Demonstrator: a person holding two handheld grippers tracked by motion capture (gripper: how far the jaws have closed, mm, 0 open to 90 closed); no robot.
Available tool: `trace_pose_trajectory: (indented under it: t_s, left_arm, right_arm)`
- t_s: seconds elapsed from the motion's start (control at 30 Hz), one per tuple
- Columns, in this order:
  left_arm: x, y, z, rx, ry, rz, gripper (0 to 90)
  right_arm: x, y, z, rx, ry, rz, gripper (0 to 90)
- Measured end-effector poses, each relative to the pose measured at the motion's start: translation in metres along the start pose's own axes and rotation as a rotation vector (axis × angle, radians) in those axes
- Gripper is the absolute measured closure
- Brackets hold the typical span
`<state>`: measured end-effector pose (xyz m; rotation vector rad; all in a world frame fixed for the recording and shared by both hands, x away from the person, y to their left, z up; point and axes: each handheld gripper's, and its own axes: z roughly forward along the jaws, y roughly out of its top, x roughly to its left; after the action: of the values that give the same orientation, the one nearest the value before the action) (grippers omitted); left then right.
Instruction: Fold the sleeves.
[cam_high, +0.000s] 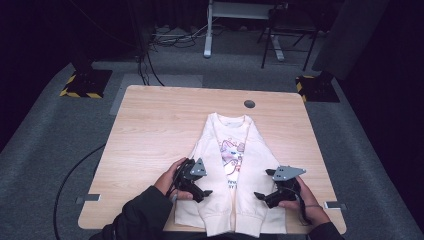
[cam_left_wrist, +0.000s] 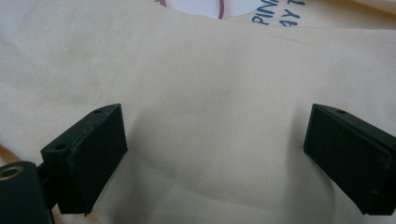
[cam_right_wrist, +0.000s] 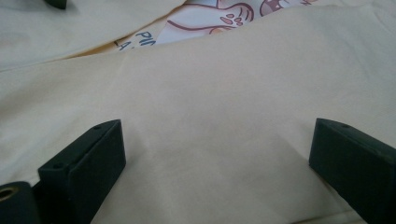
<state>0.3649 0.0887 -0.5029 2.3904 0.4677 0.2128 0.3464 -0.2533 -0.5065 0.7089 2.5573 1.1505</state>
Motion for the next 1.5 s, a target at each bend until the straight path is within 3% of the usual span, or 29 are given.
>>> trace_pose_trajectory:
  t_s: [0.27, 0.67, 1.5]
  left_arm:
    - [0.005, -0.008, -0.003, -0.022, -0.033, 0.004, 5.8]
    - [0.001, -0.022, -0.015, -0.023, -0.016, -0.010, 5.9]
    - [-0.016, -0.050, -0.035, -0.054, 0.014, -0.053, 5.9]
  right_arm:
    - [0.003, 0.001, 0.005, 0.013, 0.018, 0.002, 2.4]
    - [0.010, 0.005, 0.009, 0.021, 0.017, -0.002, 2.1]
    - [0.029, 0.010, 0.014, 0.029, 0.074, -0.053, 2.9]
